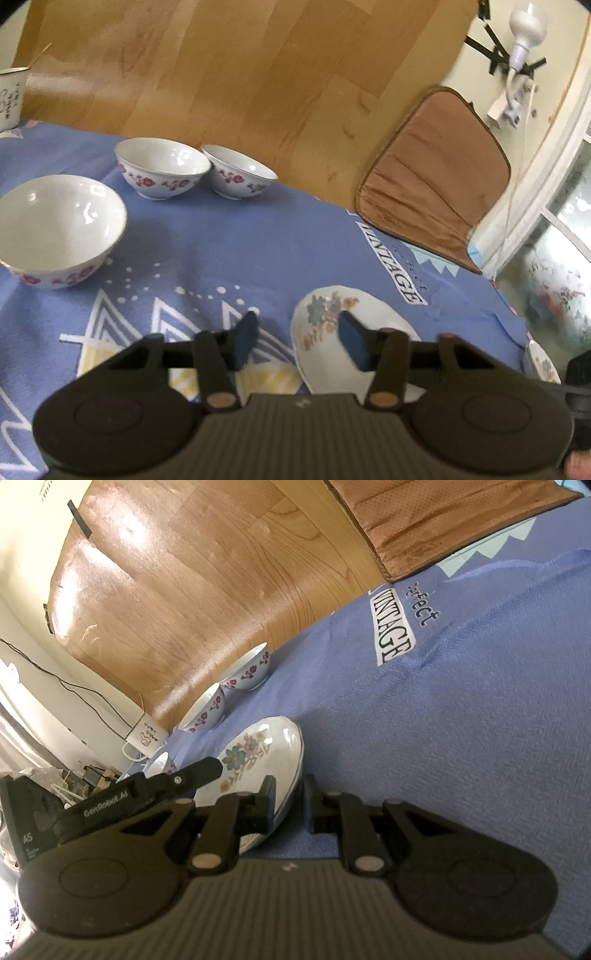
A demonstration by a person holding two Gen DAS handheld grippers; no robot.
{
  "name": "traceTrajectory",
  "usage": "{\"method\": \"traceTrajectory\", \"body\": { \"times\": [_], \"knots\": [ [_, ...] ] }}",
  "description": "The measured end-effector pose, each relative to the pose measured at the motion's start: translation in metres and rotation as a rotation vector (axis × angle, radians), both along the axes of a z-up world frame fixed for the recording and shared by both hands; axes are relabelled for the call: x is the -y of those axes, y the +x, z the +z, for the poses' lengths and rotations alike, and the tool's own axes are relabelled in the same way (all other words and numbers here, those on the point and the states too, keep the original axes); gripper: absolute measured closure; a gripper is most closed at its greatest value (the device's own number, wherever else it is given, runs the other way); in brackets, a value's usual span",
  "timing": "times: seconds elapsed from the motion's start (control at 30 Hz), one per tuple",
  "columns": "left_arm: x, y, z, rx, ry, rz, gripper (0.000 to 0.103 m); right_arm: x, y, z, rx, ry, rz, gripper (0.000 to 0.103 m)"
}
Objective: Organize plates and bowls
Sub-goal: 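Close the left gripper on the dish rim while the right gripper holds it, then hold the floral dish with both grippers and raise it off the table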
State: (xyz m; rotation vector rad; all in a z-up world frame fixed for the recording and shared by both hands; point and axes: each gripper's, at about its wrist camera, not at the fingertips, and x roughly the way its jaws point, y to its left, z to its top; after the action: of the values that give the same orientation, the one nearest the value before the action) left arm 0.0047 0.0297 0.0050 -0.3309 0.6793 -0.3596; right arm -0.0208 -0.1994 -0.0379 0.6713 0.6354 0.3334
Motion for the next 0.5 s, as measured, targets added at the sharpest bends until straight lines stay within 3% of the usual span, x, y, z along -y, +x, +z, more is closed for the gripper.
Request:
{"method": "traceTrajectory", "body": {
  "times": [0.07, 0.5],
  "knots": [
    [0.003, 0.0002, -0.0007, -0.004, 0.005, -0.027, 0.082, -0.0003, -0.0004, 0.0002, 0.002, -0.004, -0.001, 0.085],
    [0.0065, -0.0006, 0.0, 0.001, 0.012, -0.04, 0.078, -0.006, -0.0008, 0.0026, 0.014, -0.048, -0.004, 0.085]
  ]
}}
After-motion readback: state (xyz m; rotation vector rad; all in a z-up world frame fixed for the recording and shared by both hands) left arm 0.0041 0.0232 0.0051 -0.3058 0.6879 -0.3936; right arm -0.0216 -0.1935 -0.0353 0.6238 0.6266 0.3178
